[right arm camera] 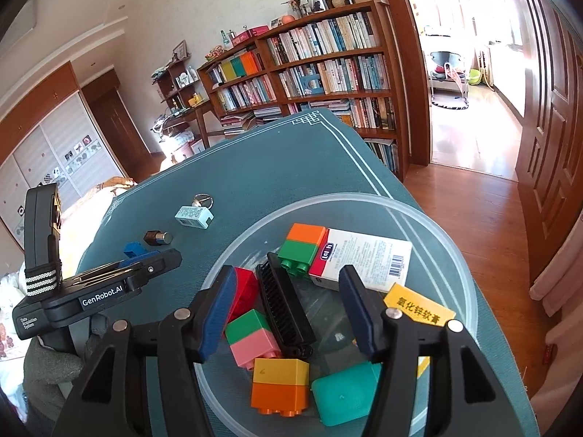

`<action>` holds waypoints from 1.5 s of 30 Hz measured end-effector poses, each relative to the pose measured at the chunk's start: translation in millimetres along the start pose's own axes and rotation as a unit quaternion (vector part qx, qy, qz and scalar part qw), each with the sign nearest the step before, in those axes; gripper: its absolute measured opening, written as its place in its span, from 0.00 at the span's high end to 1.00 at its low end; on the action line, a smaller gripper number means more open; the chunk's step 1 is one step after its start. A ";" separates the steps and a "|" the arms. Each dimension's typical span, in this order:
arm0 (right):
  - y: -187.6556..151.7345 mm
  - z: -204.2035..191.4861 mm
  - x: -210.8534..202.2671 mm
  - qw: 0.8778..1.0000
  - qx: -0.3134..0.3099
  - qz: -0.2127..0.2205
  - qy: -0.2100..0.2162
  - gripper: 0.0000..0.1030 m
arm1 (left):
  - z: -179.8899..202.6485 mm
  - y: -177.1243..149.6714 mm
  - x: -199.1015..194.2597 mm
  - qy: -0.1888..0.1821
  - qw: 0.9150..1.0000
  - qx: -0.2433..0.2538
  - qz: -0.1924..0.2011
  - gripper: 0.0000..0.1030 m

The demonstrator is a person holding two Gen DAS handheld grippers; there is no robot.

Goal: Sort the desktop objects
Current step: 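Carry the red plate and orange-green block into the bowl and release both, then lower the left tool onto the blue lego brick and grasp it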

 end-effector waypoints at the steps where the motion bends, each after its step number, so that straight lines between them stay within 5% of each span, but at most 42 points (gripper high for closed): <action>1: 0.1 -2.3 -0.3 1.000 -0.002 0.000 0.002 0.37 | -4.2 0.1 -1.4 0.003 1.000 0.000 -0.001 0.56; 9: 5.5 -19.9 -1.4 1.000 -0.014 -0.005 0.023 0.28 | -44.4 -4.0 -15.9 0.031 0.999 -0.013 0.000 0.56; 11: 6.8 -24.6 -1.3 0.999 -0.017 -0.007 0.029 0.24 | -58.0 -4.0 -20.4 0.032 0.999 -0.027 0.001 0.48; 23: 3.5 -54.9 -1.9 0.997 -0.059 -0.016 0.048 0.24 | -124.8 1.0 -19.8 0.137 0.990 -0.036 0.016 0.44; 39: 0.3 -77.6 -3.0 0.993 -0.090 -0.047 0.066 0.24 | -135.9 7.4 16.6 0.156 0.988 -0.008 -0.007 0.44; 41: 0.0 -83.6 0.3 0.991 -0.094 -0.062 0.076 0.24 | -133.7 7.3 16.9 0.158 0.987 0.000 -0.005 0.49; 43: -2.2 -90.7 5.2 0.988 -0.103 -0.082 0.084 0.24 | -131.4 7.6 16.8 0.162 0.987 0.005 -0.002 0.67; 45: -4.5 -96.9 9.2 0.985 -0.112 -0.099 0.087 0.24 | -129.5 6.8 16.7 0.168 0.986 0.010 0.001 0.67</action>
Point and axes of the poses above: each gripper's, at about its wrist camera, not at the fingertips, and x roughly the way its jaws point, z to its right, y to its top, the point moved 3 cm from there along x, roughly the way its jaws point, and after that the axes turned 9 degrees about -y, right-handed, at the moved point
